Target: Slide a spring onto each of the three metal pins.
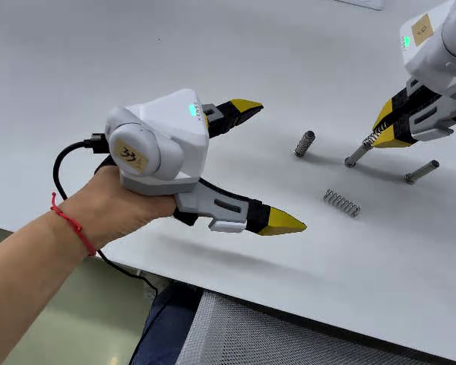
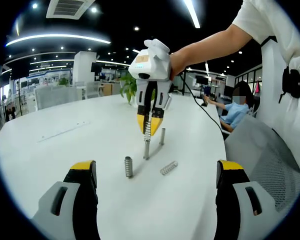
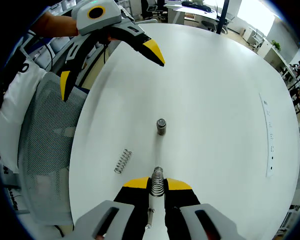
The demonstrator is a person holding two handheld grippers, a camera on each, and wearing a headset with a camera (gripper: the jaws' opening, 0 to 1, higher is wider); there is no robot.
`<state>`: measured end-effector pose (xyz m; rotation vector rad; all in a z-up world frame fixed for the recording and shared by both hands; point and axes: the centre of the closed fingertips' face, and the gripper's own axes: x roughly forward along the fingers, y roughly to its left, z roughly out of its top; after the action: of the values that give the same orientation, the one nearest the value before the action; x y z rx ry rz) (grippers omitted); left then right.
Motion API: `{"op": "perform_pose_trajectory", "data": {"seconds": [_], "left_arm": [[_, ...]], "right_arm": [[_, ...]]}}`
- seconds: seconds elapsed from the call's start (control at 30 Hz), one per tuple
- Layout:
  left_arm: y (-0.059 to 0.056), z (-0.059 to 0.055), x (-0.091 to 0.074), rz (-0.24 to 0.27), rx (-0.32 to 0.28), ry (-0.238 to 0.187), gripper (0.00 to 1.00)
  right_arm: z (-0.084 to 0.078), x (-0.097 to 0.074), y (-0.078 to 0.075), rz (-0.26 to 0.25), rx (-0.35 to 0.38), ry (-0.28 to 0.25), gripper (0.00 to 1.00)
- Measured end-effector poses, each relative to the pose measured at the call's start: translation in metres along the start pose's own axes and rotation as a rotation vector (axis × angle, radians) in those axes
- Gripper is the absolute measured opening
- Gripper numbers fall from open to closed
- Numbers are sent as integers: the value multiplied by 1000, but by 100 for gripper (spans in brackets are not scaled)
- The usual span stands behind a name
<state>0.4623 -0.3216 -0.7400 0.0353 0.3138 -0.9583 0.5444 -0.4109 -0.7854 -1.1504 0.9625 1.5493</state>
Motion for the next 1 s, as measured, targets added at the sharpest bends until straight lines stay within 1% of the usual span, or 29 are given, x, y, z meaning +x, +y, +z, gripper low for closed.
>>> {"op": "perform_pose_trajectory", "data": {"seconds": [0.33, 0.73, 1.0], "left_arm": [[-2, -1, 2, -4, -4, -3, 99], [-3, -1, 3, -6, -10, -6, 99], [-4, -1, 3, -8, -14, -9, 99]], "right_arm": [[-2, 4, 2, 8, -1, 1, 7], [-3, 12, -1, 6, -15, 3, 8], [-5, 20, -2, 3, -13, 4, 8]]}}
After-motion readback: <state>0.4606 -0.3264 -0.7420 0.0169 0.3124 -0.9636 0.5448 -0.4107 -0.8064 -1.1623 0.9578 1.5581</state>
